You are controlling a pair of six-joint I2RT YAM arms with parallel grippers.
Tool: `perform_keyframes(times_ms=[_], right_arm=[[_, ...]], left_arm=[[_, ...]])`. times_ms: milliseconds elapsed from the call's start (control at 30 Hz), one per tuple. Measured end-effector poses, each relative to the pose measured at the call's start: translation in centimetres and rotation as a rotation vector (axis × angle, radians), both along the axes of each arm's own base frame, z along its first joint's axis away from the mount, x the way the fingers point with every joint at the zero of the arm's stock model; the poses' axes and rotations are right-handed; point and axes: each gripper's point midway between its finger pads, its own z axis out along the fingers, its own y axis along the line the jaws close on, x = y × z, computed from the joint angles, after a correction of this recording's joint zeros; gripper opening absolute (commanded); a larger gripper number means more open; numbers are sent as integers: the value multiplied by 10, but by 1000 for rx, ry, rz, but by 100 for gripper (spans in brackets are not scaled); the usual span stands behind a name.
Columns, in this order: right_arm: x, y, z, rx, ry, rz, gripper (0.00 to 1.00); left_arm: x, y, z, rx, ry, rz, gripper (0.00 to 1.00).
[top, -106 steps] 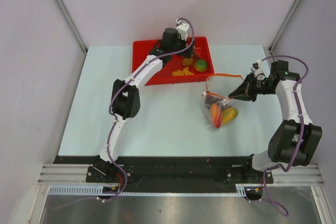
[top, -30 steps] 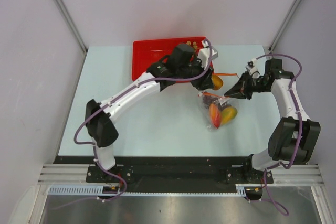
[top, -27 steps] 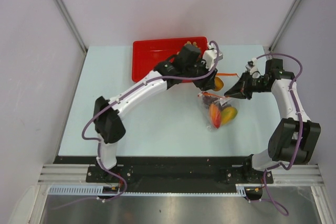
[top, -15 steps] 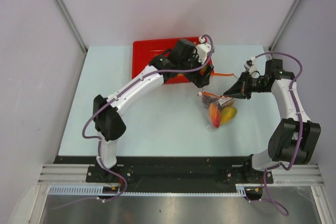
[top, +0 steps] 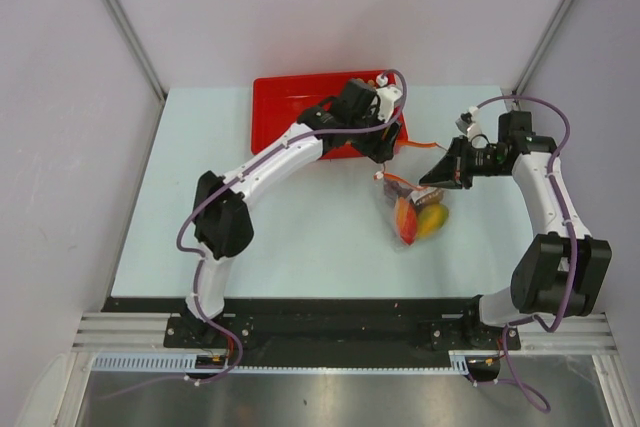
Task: Place the food in the zip-top bag and seal the zipper
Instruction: Pick up the zipper food storage bag at the center of the board, then place the zipper food storage bag at the center of the board.
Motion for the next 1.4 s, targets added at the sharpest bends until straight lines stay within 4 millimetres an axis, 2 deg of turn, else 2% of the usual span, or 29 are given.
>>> perform_keyframes(times_ms=[100,167,200,267,300,333,400,467,567,667,867,933,1000,1100,1233,1267,1300,1333,1400], right_arm=[[-3,5,1,-3,-13,20,0],[-5,7,2,-5,-20,33,0],[-6,9,2,-6,-24,41,0],[-7,11,2,-8,-31,55,0],[-8,13,2,-9,-35,60,0],[-9,14,2,-11,-38,66,0],[-11,15,3,-14,-46,75,0],[-13,16,3,-19,-54,82,0],[-15,21,4,-35,-70,99,0],[-15,32,3,-48,-96,131,0],[-9,78,6,-82,-168,236,0],[1,98,8,-82,-196,275,0],[9,121,7,-77,-214,315,4],[19,151,-3,-78,-211,370,16],[37,183,-22,-96,-193,420,44],[43,188,-28,-102,-188,426,60],[49,190,-31,-111,-189,429,67],[55,192,-35,-123,-196,429,79],[66,189,-37,-146,-208,427,86]], left_arm=[[4,-5,-13,-20,42,4,64],[5,-7,-16,-36,62,6,56],[5,-8,-16,-44,67,6,42],[5,-9,-16,-66,89,9,22],[5,-9,-16,-78,99,7,5],[5,-10,-17,-88,111,11,0],[2,-8,-22,-106,142,10,0],[-6,4,-32,-104,183,14,0],[-28,37,-35,-97,237,30,0],[-44,69,-5,-116,221,54,0],[-71,138,93,-173,37,134,0],[-85,155,109,-167,-7,148,0],[-99,173,116,-144,-43,168,0],[-111,200,109,-80,-58,217,0],[-100,233,77,-3,2,326,0],[-96,240,67,12,28,356,0],[-91,248,54,27,64,389,0],[-86,256,41,40,107,428,0],[-77,263,24,52,161,471,0]])
